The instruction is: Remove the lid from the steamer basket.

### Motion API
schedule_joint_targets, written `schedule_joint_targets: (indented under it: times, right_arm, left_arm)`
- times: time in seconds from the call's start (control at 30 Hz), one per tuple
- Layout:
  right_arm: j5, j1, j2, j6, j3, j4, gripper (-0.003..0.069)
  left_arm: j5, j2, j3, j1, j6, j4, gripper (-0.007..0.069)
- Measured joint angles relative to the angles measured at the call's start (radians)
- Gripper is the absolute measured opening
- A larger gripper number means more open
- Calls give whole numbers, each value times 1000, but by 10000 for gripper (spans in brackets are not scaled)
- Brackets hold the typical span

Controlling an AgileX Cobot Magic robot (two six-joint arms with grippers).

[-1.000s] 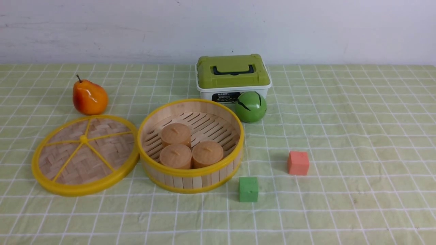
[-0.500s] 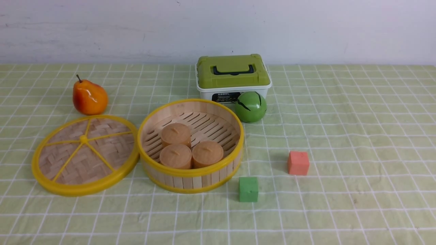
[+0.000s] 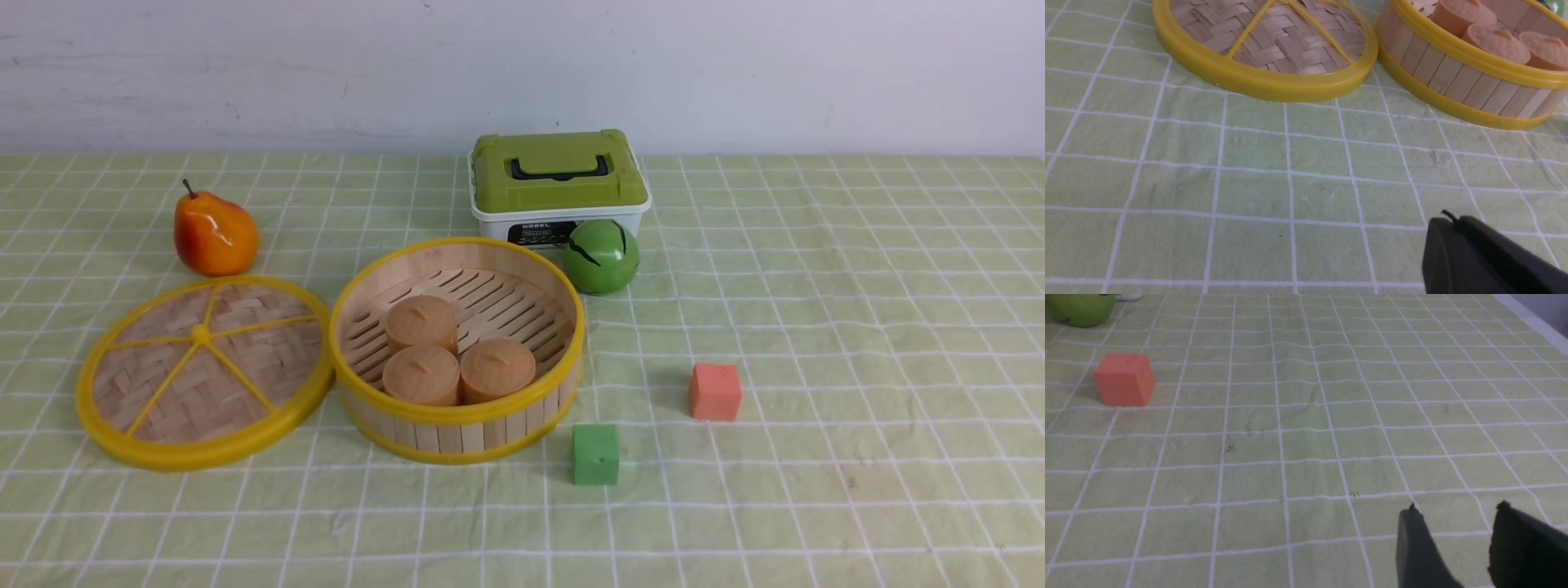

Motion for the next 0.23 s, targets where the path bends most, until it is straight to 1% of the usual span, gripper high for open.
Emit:
schedule_joint_targets:
  times: [0.23]
  right_arm:
    - [0,0,0,0,0,0,241]
  left_arm:
    - [0,0,0,0,0,0,-1]
